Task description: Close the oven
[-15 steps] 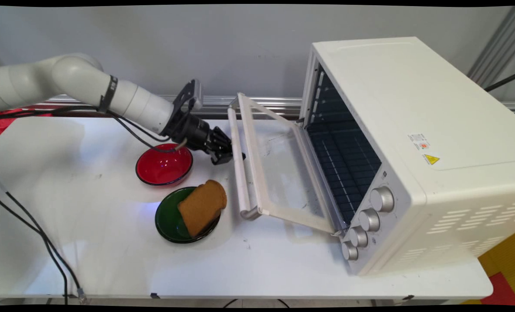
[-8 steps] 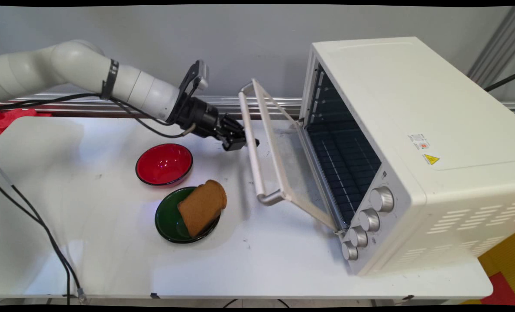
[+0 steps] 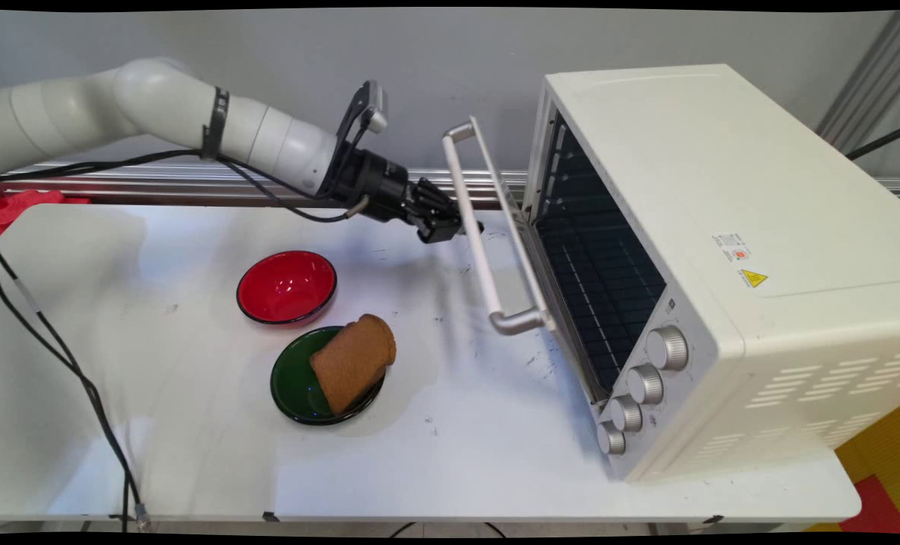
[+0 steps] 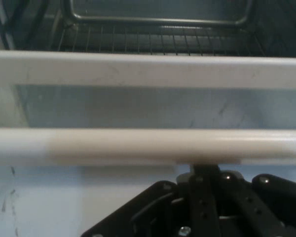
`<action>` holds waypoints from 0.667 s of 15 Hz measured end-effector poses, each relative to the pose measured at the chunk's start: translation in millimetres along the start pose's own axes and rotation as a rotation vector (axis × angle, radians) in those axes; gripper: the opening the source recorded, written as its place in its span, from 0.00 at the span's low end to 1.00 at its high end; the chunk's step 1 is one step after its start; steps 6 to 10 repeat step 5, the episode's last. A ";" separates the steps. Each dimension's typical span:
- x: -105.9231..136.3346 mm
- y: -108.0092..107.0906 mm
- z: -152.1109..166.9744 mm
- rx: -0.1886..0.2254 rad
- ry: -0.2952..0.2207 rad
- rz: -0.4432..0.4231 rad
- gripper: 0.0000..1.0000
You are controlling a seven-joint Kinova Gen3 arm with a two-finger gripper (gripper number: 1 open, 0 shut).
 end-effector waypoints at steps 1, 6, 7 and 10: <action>2.8 -0.8 2.2 0.002 0.007 0.002 0.00; 12.5 -2.9 9.8 0.010 0.030 0.011 0.00; 12.5 -2.9 9.8 0.010 0.030 0.011 0.00; 12.5 -2.9 9.8 0.010 0.030 0.011 0.00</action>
